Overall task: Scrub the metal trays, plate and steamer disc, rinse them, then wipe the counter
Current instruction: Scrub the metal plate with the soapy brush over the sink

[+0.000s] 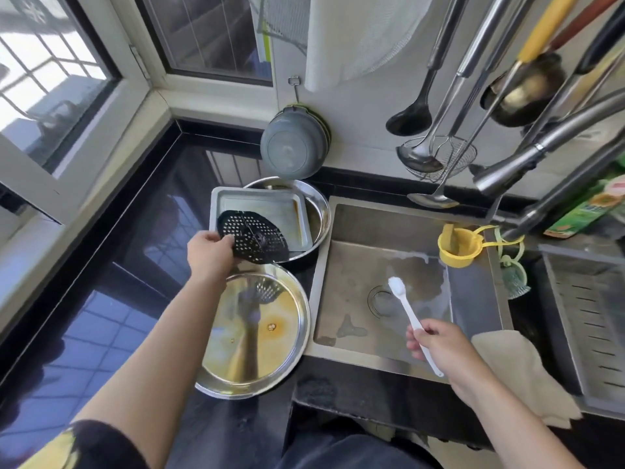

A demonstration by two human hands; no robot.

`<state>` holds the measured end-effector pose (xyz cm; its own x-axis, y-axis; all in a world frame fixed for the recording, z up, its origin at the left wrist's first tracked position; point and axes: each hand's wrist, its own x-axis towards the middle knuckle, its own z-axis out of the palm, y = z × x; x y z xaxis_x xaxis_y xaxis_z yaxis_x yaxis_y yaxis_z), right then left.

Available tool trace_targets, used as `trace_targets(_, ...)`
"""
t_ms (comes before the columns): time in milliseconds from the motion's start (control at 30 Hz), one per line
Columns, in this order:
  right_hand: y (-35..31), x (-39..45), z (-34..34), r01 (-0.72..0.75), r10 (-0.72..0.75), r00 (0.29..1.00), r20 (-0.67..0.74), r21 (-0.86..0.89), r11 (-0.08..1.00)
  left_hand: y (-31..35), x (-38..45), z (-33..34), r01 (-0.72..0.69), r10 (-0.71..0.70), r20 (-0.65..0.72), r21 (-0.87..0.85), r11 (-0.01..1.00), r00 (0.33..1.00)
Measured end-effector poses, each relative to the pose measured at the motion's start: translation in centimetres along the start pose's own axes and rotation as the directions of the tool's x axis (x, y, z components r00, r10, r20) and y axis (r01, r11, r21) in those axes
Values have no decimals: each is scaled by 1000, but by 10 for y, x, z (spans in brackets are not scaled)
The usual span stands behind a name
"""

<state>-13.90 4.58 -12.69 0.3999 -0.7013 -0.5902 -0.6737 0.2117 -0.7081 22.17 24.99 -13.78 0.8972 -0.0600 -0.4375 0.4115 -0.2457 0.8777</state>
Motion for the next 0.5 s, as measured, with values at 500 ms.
trace_targets(500, 6, -12, -2, -44, 40, 997, -63, -67, 997, -18, 1, 14, 13, -14, 117, 2, 1000, 993)
